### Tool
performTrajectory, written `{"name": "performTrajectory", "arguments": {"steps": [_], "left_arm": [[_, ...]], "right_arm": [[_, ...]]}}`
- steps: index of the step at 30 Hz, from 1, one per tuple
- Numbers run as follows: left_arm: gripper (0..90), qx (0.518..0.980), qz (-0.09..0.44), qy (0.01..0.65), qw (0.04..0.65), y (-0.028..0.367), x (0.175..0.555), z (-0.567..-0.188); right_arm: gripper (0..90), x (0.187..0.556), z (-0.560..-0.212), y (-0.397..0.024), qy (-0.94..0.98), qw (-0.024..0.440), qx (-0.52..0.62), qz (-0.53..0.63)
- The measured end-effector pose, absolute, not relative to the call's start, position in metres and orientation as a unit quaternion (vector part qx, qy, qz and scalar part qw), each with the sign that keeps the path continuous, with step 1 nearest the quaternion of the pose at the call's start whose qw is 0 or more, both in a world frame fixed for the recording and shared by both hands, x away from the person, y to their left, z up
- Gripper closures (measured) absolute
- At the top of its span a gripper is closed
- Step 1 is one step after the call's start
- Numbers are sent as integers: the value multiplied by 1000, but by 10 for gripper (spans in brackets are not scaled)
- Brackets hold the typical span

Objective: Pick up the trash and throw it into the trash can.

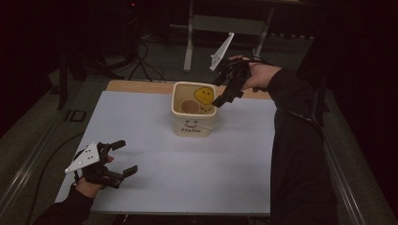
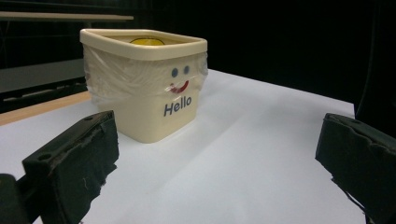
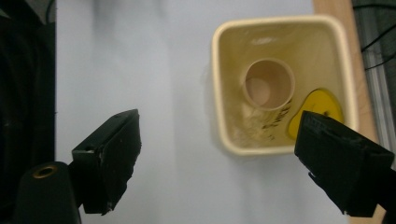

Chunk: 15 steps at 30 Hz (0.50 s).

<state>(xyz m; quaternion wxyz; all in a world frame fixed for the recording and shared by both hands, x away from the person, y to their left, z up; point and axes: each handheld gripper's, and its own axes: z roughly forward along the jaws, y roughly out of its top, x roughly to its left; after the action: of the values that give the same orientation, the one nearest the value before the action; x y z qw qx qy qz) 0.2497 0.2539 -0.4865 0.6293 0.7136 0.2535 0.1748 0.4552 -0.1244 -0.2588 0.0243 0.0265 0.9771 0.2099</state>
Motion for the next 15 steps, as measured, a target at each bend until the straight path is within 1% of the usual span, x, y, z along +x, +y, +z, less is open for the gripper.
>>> {"name": "performTrajectory", "arguments": {"steps": [5,15], "left_arm": [[6,715,175,253,627,253,250,-487],[6,715,175,254,627,253,250,-487]], "right_arm": [[133,450,-268,-135,974,24,34,220],[151,438,-300,-161,968,14,50,244]]}}
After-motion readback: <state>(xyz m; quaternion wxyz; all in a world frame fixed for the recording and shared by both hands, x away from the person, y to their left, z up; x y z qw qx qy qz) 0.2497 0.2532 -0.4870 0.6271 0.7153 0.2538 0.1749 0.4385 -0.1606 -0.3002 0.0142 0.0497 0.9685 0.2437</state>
